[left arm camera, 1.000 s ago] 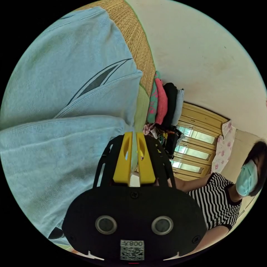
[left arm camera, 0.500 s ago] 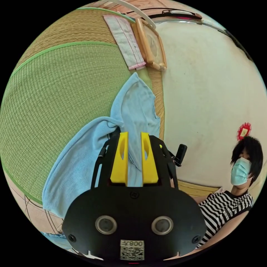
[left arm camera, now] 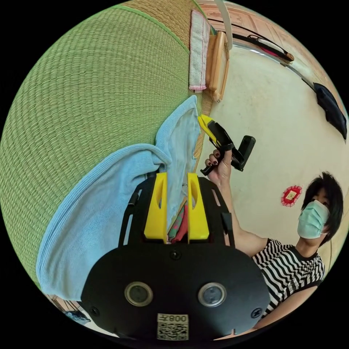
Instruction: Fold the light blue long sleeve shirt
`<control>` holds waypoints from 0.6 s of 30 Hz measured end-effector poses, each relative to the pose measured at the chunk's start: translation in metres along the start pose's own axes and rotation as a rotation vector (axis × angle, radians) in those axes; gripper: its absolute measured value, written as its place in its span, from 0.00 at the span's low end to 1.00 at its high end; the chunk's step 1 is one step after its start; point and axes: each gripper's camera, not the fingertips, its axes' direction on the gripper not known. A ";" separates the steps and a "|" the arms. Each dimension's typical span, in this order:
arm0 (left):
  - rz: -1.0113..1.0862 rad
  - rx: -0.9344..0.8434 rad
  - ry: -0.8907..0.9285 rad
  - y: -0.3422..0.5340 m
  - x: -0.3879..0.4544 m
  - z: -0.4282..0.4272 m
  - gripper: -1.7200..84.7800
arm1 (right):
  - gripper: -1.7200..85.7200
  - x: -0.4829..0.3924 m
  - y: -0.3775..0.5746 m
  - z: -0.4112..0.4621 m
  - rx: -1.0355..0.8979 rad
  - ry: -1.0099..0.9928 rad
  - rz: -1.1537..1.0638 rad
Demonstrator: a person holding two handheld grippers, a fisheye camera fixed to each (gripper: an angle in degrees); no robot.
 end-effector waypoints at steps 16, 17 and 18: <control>0.107 0.078 -0.036 -0.033 -0.046 -0.072 0.04 | 0.06 -0.015 -0.073 0.012 0.035 -0.016 -0.030; 0.112 0.078 -0.066 -0.037 -0.050 -0.075 0.04 | 0.06 -0.015 -0.076 0.015 0.018 -0.021 -0.031; 0.113 0.073 -0.084 -0.040 -0.052 -0.076 0.04 | 0.06 -0.014 -0.080 0.025 -0.020 -0.003 -0.032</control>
